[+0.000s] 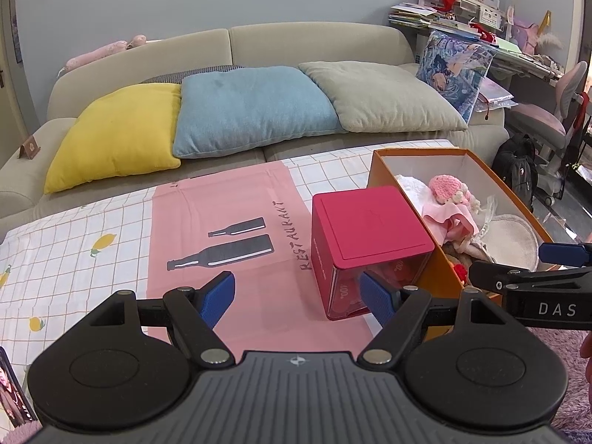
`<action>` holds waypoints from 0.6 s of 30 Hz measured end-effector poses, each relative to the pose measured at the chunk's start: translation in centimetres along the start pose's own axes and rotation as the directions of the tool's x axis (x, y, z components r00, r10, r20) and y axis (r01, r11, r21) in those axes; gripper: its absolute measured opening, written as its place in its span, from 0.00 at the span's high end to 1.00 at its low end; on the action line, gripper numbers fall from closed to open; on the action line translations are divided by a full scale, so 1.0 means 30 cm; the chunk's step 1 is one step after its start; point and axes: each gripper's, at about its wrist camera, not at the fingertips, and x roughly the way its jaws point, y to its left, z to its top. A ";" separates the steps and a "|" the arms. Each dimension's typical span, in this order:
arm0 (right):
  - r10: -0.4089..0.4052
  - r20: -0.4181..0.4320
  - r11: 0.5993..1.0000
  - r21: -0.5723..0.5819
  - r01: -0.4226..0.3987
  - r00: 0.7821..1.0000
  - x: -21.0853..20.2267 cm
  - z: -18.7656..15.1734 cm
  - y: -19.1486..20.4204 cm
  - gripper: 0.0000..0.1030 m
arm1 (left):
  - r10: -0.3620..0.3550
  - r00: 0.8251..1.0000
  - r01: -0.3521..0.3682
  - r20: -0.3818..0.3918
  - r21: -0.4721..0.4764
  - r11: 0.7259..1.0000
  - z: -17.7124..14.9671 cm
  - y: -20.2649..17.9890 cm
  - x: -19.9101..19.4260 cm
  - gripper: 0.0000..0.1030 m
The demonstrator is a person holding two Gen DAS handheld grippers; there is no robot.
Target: Organize soft objects
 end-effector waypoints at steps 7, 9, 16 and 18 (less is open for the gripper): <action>-0.004 -0.008 1.000 0.002 0.004 1.000 0.006 0.003 0.008 0.06 | 0.002 1.000 -0.002 0.005 -0.001 1.000 0.004 0.006 -0.001 0.12; -0.004 -0.011 1.000 0.001 0.004 1.000 0.008 0.003 0.011 0.06 | 0.002 1.000 -0.002 0.005 -0.001 1.000 0.004 0.007 -0.001 0.12; -0.005 -0.019 1.000 0.003 0.005 1.000 0.010 0.001 0.014 0.06 | 0.002 1.000 -0.002 0.003 -0.001 1.000 0.005 0.009 0.000 0.13; -0.005 -0.019 1.000 0.002 0.005 1.000 0.010 0.002 0.015 0.06 | 0.003 1.000 -0.003 0.003 0.000 1.000 0.005 0.010 0.001 0.13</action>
